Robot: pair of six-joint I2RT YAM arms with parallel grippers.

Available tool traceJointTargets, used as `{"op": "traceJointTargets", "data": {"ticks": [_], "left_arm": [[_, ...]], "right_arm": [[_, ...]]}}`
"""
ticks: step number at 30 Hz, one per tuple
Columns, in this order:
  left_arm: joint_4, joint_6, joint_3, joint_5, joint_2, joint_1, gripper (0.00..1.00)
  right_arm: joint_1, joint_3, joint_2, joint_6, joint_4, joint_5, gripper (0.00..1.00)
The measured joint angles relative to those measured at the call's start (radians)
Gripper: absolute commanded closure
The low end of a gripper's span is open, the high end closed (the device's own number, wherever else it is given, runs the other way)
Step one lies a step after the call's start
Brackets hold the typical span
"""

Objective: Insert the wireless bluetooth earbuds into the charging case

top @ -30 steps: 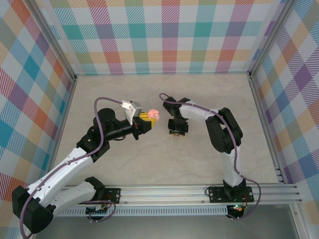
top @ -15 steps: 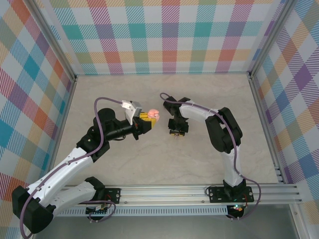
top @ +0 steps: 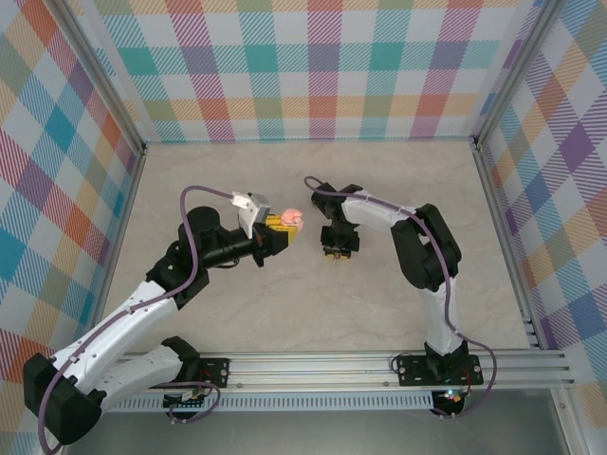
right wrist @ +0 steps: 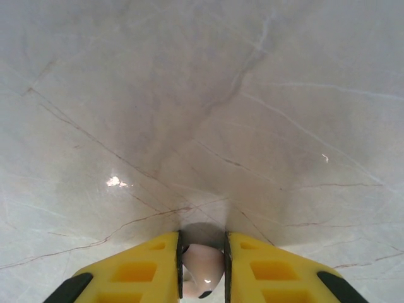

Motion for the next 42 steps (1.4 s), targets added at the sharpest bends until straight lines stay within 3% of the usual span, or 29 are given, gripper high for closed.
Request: {"op": "traceJointTargets", "data": {"ticks": [20,30,42], "left_arm": [[0.153,-0.085,-0.139,-0.032,0.254,0.000,0.92],[0.393,-0.017,-0.278,0.002,0.368,0.000,0.93],[0.506,0.043,-0.283,0.053,0.546,0.000,0.89]], "right_arm": [[-0.063,-0.248,-0.181,-0.071,0.238,-0.068,0.75],[-0.084,-0.343,-0.302,-0.088,0.332,-0.091,0.75],[-0.084,-0.417,-0.434,-0.100,0.425,-0.140,0.75]]}}
